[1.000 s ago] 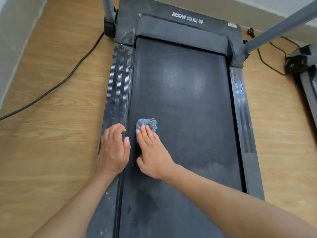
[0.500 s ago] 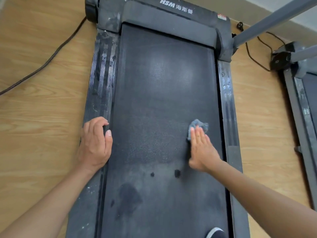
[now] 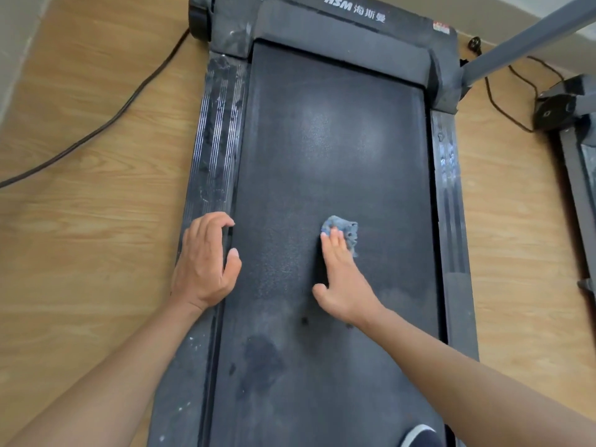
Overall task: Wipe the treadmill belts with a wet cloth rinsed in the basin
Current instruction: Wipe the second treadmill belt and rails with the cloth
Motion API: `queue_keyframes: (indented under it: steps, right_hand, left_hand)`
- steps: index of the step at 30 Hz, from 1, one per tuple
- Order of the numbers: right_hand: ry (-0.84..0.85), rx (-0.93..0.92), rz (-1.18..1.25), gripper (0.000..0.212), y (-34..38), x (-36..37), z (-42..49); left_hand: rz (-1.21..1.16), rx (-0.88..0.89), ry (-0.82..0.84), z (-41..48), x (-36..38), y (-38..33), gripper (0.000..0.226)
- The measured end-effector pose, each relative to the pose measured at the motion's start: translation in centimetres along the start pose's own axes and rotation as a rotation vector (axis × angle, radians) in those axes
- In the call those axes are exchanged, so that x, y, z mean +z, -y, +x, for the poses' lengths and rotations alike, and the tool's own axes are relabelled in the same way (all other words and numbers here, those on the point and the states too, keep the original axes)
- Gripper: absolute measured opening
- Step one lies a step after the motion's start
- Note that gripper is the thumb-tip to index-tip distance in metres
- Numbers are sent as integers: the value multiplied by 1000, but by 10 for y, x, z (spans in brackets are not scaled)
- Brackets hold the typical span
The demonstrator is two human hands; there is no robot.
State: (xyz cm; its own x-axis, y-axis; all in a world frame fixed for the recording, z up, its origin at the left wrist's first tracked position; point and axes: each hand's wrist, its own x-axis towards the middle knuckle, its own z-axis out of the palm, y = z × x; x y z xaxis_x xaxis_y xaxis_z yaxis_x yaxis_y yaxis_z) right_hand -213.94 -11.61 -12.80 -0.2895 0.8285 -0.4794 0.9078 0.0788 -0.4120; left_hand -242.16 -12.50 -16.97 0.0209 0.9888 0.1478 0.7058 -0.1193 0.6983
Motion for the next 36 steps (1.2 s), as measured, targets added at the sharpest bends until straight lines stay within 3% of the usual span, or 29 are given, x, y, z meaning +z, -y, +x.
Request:
queue_keyframes:
  steps: [3, 6, 11, 15, 19, 25, 29, 33, 36]
  right_hand:
    - [59, -247, 24, 100, 67, 33, 16]
    - [69, -314, 27, 99, 107, 57, 26]
    - [-20, -371, -248, 96, 60, 46, 9]
    - [-81, -129, -279, 91, -26, 24, -25]
    - [-117, 313, -233, 92, -136, -14, -77]
    - [-242, 545, 64, 87, -134, -7, -69]
    - [-245, 348, 131, 86, -80, 15, -59]
    - [-121, -28, 101, 92, 21, 52, -37]
    - [-72, -147, 71, 96, 100, 79, -4]
  left_hand:
    - [-58, 14, -101, 2, 3, 2, 41]
    - [-147, -37, -209, 2, 3, 3, 37]
    - [-129, -6, -160, 3, 1, 4, 38]
    - [-95, 14, -130, 2, 1, 4, 40]
    - [-93, 22, -124, 3, 3, 4, 39]
    - [-93, 37, -130, 3, 5, 5, 38]
    - [-89, 19, -100, 2, 6, 8, 38]
    - [-117, 2, -125, 3, 4, 6, 34]
    - [-143, 10, -165, 4, 3, 5, 30]
